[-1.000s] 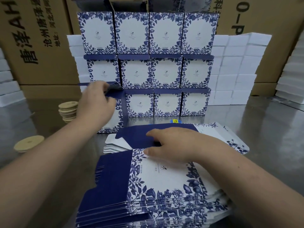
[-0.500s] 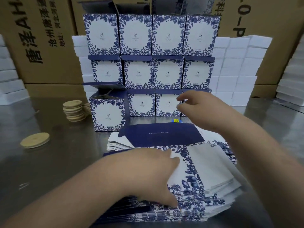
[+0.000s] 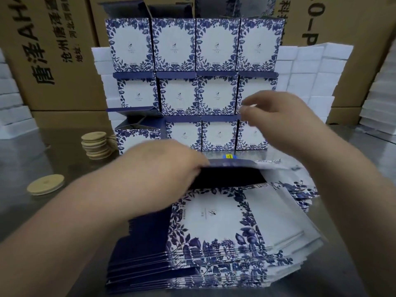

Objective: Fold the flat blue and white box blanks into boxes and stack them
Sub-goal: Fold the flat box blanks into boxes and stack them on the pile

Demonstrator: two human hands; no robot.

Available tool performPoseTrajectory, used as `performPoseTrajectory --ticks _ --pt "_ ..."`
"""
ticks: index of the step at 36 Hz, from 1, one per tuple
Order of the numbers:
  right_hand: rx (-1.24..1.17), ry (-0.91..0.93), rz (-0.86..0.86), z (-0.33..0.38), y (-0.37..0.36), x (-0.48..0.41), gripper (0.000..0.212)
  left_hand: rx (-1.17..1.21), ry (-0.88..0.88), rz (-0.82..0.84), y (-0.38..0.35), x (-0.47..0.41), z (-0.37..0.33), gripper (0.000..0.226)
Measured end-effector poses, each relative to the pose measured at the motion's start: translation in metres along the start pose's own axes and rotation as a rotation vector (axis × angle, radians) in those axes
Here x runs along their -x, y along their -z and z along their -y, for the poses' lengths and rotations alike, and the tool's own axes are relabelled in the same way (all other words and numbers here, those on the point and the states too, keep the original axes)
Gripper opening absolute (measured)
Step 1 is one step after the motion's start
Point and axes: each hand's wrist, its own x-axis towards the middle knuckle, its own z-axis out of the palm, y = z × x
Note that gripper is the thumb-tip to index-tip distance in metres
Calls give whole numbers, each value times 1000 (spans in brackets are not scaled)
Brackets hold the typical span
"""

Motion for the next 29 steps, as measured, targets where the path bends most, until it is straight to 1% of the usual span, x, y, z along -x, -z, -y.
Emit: performPoseTrajectory --ticks 2,4,6,8,10,12,13,15,18,20,22,24,26,28,29 --pt "-86 26 -145 -1 6 -1 12 26 97 -240 6 -1 8 28" --pt "-160 69 -351 -2 9 -3 12 124 156 -467 10 -1 17 25" --pt "-272 124 -602 -3 11 -3 16 251 178 -600 14 0 24 20" --pt "-421 161 -827 -5 12 -3 22 425 221 -699 19 1 29 21" --pt "-524 117 -923 -9 13 -5 38 572 268 -787 21 1 33 22" --pt "-598 24 -932 -9 13 -7 49 696 321 -859 20 -2 36 13" --pt "-631 -30 -919 -8 11 -8 49 749 346 -892 19 -4 36 12" --pt "-687 -164 -867 -7 4 -9 42 872 369 -935 17 -6 36 13" --pt "-756 -379 -762 -12 -8 -11 24 1017 370 -961 12 -9 35 21" --pt "-842 -476 -657 -15 -16 -12 26 1069 373 -962 8 -9 34 26" --pt "-936 -552 -589 -16 -23 -13 15 1096 385 -955 2 -11 33 20" --pt "-1007 -583 -543 -15 -29 -12 21 1108 399 -950 -1 -12 31 16" --pt "-1087 -626 -510 -18 -30 -13 24 1117 380 -953 -5 -14 29 20" --pt "-1158 -659 -480 -18 -31 -13 37 1126 335 -950 -7 -14 27 25" --pt "-1195 -672 -471 -20 -31 -13 39 1142 312 -939 -8 -14 25 27"
